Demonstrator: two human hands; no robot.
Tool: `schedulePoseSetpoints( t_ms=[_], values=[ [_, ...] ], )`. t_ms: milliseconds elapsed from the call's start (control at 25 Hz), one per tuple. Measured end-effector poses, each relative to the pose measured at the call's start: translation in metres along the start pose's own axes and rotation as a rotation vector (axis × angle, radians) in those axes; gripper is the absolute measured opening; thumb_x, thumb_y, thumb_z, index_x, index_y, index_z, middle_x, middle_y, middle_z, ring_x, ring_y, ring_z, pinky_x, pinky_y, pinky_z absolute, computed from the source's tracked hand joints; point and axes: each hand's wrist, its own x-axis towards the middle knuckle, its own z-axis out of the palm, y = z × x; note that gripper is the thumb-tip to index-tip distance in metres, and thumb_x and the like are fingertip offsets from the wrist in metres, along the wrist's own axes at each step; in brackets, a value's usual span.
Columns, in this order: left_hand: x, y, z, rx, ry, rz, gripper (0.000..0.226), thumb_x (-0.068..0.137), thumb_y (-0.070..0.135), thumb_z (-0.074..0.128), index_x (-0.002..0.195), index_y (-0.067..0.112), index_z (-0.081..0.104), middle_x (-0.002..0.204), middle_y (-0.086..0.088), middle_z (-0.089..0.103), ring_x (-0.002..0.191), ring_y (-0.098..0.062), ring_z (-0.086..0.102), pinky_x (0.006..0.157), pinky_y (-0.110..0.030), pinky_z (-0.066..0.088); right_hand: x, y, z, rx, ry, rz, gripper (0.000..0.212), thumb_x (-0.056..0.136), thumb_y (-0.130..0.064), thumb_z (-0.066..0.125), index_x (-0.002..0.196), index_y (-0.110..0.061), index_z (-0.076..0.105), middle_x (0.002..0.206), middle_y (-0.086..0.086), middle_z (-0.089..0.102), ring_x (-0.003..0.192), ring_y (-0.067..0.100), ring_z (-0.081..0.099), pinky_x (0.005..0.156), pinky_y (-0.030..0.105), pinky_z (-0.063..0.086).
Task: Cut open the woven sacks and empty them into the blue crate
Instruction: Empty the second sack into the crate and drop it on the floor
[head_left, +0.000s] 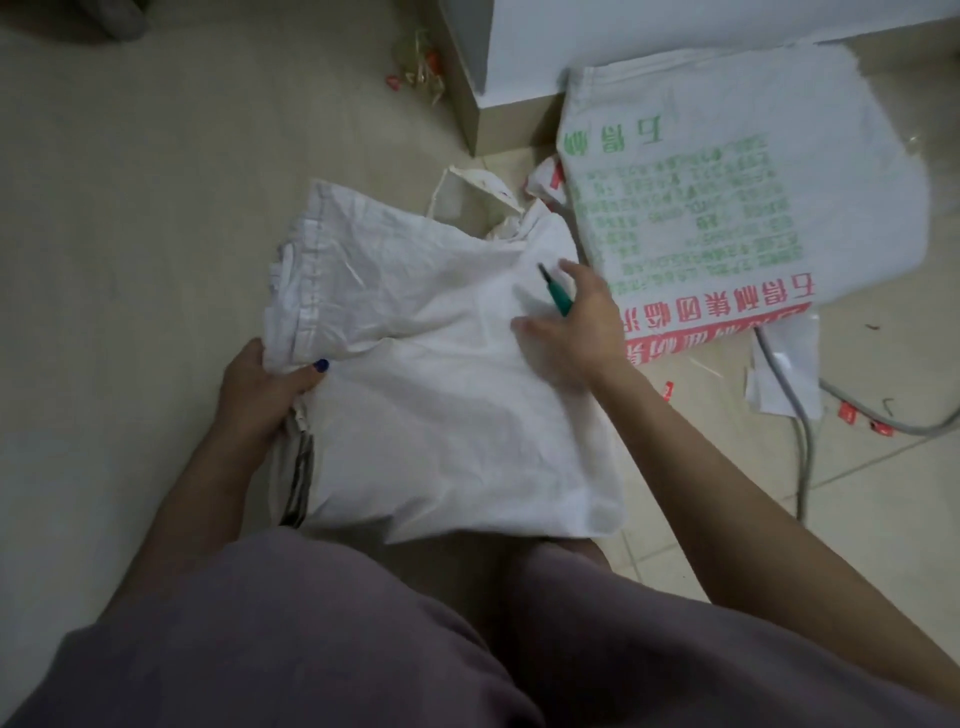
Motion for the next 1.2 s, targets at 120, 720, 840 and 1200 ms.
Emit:
schedulePoseSetpoints(
  t_ms=[120,720,840,1200],
  values=[
    [-0.003,0.029,-0.011,-0.013,-0.133,0.130,0.032,0.082,0.003,0.068,0.100,0.027,0.058,0.101,0.004,0.064,0.092,-0.016,0.061,0.093,-0.039,0.047,-0.004,-0.006,-0.022,0.574,-0.067,0.287,0.059,0.069,-0.039,0.082,0.111,-0.006,0.058,0.106,0.008,0.063,0.090,0.021,0.061,0.055,0.014,0.049],
    [-0.067,0.300,0.256,1.177,-0.167,1.315,0.061,0.095,0.020,0.043,0.148,0.008,0.014,0.151,-0.016,0.021,0.140,-0.031,0.019,0.110,-0.044,0.016,-0.005,0.125,-0.157,1.458,0.708,0.696,0.033,0.077,-0.018,0.075,0.100,-0.009,0.054,0.063,0.003,0.062,0.043,0.014,0.054,0.046,0.021,0.048],
    [-0.050,0.240,0.271,1.410,-0.443,1.068,0.065,0.097,0.044,0.037,0.150,0.022,0.006,0.157,-0.014,0.001,0.143,-0.038,-0.002,0.114,-0.048,0.005,0.000,0.120,-0.155,1.493,0.734,0.663,0.031,0.077,-0.023,0.078,0.087,-0.006,0.054,0.054,0.005,0.059,0.046,0.016,0.056,0.055,0.028,0.055],
    [-0.006,0.209,0.297,1.223,-0.458,0.811,0.075,0.088,0.071,0.018,0.148,0.035,-0.009,0.157,-0.011,-0.012,0.142,-0.037,-0.013,0.111,-0.060,-0.002,0.035,0.116,-0.180,0.918,1.117,0.269,0.053,0.082,-0.029,0.071,0.128,-0.011,0.053,0.121,0.003,0.062,0.109,0.010,0.058,0.094,0.015,0.043]
  ],
)
